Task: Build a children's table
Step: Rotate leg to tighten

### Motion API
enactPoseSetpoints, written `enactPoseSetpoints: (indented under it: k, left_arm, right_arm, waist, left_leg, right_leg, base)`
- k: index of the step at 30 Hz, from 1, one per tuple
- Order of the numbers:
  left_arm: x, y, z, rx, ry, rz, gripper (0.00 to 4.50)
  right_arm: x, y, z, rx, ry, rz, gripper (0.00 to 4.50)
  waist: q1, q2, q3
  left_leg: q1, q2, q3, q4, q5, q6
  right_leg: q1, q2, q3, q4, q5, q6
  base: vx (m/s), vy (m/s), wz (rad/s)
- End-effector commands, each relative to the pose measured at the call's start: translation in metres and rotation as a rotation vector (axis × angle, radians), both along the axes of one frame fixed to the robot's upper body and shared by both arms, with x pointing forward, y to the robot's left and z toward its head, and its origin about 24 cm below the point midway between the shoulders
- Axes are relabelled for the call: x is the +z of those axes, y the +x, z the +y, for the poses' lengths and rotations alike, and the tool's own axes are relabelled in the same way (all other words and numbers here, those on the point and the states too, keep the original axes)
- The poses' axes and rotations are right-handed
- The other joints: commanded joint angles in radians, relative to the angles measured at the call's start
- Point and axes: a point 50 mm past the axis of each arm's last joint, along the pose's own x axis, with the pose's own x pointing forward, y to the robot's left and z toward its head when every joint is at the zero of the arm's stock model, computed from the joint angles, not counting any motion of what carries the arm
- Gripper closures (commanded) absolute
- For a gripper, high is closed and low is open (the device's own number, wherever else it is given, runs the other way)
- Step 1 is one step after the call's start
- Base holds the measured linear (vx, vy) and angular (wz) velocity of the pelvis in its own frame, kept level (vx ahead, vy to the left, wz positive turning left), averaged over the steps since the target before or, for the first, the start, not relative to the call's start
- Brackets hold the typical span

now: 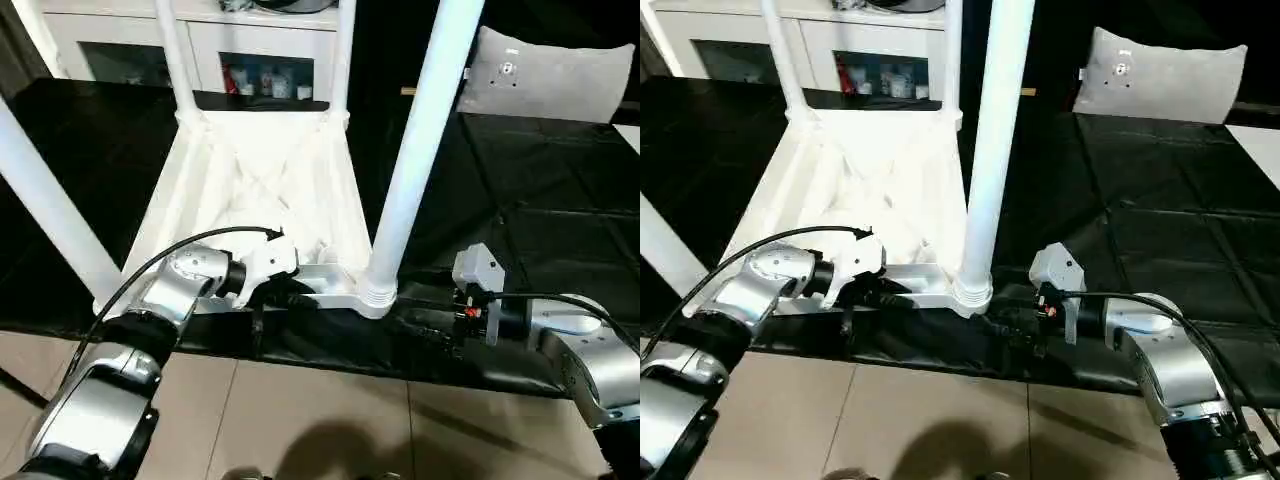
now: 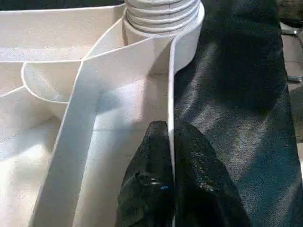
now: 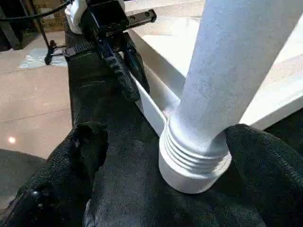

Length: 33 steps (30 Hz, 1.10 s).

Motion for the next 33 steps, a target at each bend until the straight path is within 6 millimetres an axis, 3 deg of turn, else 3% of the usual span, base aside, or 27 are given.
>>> enactPoseSetpoints:
  k: [1,8,9,14,17,18,21,23,25,29,33]
  left_arm:
    - [-0.006,-0.001,-0.001,-0.007,0.014,0.037,4.41]
    - [-0.007,0.000,0.001,-0.042,0.073,0.038,4.46]
    - [-0.008,0.000,0.002,-0.052,0.089,0.035,4.46]
    - [-0.004,-0.002,0.005,-0.109,0.091,0.053,4.46]
    - [0.000,-0.006,0.004,-0.174,0.077,0.054,4.49]
    - [0.000,-0.007,0.003,-0.186,0.074,0.050,4.50]
    - [0.000,-0.010,0.001,-0.204,0.065,0.033,4.50]
    - [-0.001,-0.013,-0.002,-0.208,0.031,0.030,4.50]
    - [-0.001,-0.014,-0.004,-0.207,0.008,0.037,4.50]
    - [-0.001,-0.018,-0.005,-0.214,-0.013,0.046,4.50]
    - [-0.001,-0.019,-0.003,-0.213,-0.003,0.045,4.50]
  right_arm:
    - [0.005,-0.001,0.001,0.009,-0.007,-0.022,0.00]
    - [0.006,-0.002,-0.001,0.003,-0.012,-0.030,0.00]
    - [0.007,0.000,-0.002,0.000,-0.018,-0.036,0.00]
    - [0.007,0.007,-0.006,0.003,-0.053,-0.056,0.00]
    - [0.008,0.013,-0.008,0.035,-0.041,-0.035,0.19]
    - [0.007,0.014,-0.007,0.049,-0.036,-0.024,0.37]
    - [0.005,0.017,-0.006,0.089,-0.019,0.012,0.43]
    - [0.002,0.019,-0.004,0.124,-0.010,0.045,0.81]
    - [0.000,0.020,-0.003,0.141,0.001,0.061,0.88]
    - [-0.001,0.023,0.000,0.179,0.075,0.119,1.22]
    - [-0.003,0.026,0.004,0.201,0.097,0.139,1.56]
  waist:
    - [0.005,-0.005,-0.064]
    - [0.006,-0.003,-0.066]
    - [0.006,0.003,-0.066]
    - [0.004,0.000,-0.068]
    - [0.005,0.001,-0.072]
    - [0.006,-0.006,-0.075]
    - [0.010,0.000,-0.077]
    - [0.016,-0.001,-0.080]
    - [0.024,-0.001,-0.082]
    - [0.030,-0.006,-0.081]
    - [0.030,-0.005,-0.078]
  left_leg:
    - [-0.008,0.069,-0.030,-0.082,-0.102,0.076]
    - [-0.009,0.074,-0.032,-0.082,-0.094,0.079]
    - [-0.008,0.074,-0.031,-0.082,-0.102,0.074]
    - [-0.010,0.073,-0.032,-0.082,-0.087,0.072]
    - [-0.012,0.075,-0.030,-0.080,-0.062,0.082]
    - [-0.012,0.079,-0.028,-0.078,-0.048,0.089]
    - [-0.013,0.081,-0.028,-0.075,-0.030,0.100]
    - [-0.015,0.084,-0.025,-0.071,-0.005,0.114]
    - [-0.016,0.086,-0.025,-0.068,0.025,0.126]
    - [-0.019,0.085,-0.025,-0.068,0.022,0.137]
    - [-0.015,0.083,-0.024,-0.071,-0.004,0.117]
  right_leg:
    - [0.058,-0.114,0.066,-0.104,-0.421,-0.091]
    - [0.059,-0.117,0.067,-0.097,-0.375,-0.104]
    - [0.058,-0.116,0.067,-0.100,-0.380,-0.107]
    - [0.061,-0.117,0.067,-0.095,-0.366,-0.112]
    - [0.064,-0.117,0.067,-0.087,-0.298,-0.140]
    - [0.063,-0.117,0.067,-0.078,-0.240,-0.168]
    - [0.064,-0.119,0.066,-0.068,-0.194,-0.191]
    - [0.063,-0.119,0.066,-0.062,-0.146,-0.208]
    - [0.061,-0.119,0.066,-0.054,-0.095,-0.218]
    - [0.062,-0.122,0.065,-0.055,-0.119,-0.218]
    - [0.059,-0.119,0.065,-0.064,-0.201,-0.192]
  base:
    - [0.000,0.000,0.00]
    - [0.000,0.000,0.00]
    - [0.000,0.000,0.00]
    - [0.000,0.000,0.00]
    - [0.000,0.000,0.00]
    - [0.000,0.000,0.00]
    - [0.000,0.000,0.00]
    - [0.000,0.000,0.00]
    - [0.000,0.000,0.00]
    - [0.000,0.000,0.00]
    - [0.000,0.000,0.00]
